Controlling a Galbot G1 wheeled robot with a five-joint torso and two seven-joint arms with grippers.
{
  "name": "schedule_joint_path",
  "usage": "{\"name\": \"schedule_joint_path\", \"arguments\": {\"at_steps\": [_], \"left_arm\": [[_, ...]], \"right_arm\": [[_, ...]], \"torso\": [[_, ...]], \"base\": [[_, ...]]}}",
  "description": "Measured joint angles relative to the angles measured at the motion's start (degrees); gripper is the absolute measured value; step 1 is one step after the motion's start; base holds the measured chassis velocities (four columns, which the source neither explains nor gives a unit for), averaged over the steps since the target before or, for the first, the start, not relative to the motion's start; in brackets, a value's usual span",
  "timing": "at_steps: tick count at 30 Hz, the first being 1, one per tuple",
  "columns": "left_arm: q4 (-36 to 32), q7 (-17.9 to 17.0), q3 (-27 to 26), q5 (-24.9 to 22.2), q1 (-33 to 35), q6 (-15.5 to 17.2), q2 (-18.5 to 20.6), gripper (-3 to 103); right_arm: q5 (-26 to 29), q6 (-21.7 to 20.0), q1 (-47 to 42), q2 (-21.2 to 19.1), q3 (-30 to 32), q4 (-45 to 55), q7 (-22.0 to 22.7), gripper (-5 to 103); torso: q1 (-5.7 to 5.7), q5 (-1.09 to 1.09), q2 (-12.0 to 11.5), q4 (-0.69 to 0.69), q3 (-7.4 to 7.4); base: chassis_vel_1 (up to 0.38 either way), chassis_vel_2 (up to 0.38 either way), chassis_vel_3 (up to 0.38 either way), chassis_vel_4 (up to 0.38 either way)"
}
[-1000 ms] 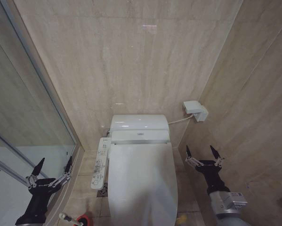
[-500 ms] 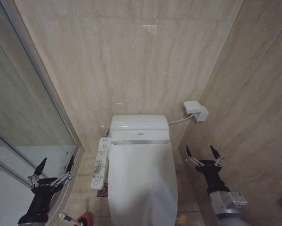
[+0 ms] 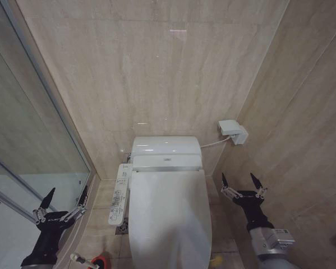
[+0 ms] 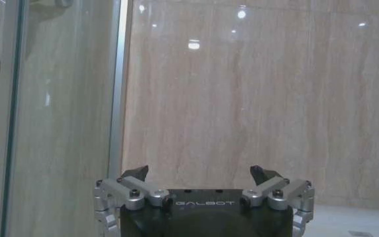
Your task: Open the toilet lid, clean the toilet bowl with a toilet brush, close the toilet lid, and flush.
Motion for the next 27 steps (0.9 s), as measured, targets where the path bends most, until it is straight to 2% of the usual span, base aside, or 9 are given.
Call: {"name": "schedule_joint_path", "arguments": {"at_steps": [27], "left_arm": [[0.1, 0.0, 0.0, 0.0, 0.0, 0.0, 0.0, 100]], "right_arm": [[0.0, 0.0, 0.0, 0.0, 0.0, 0.0, 0.0, 100]], "torso": [[0.0, 0.0, 0.0, 0.0, 0.0]], "base": [[0.0, 0.0, 0.0, 0.0]]}}
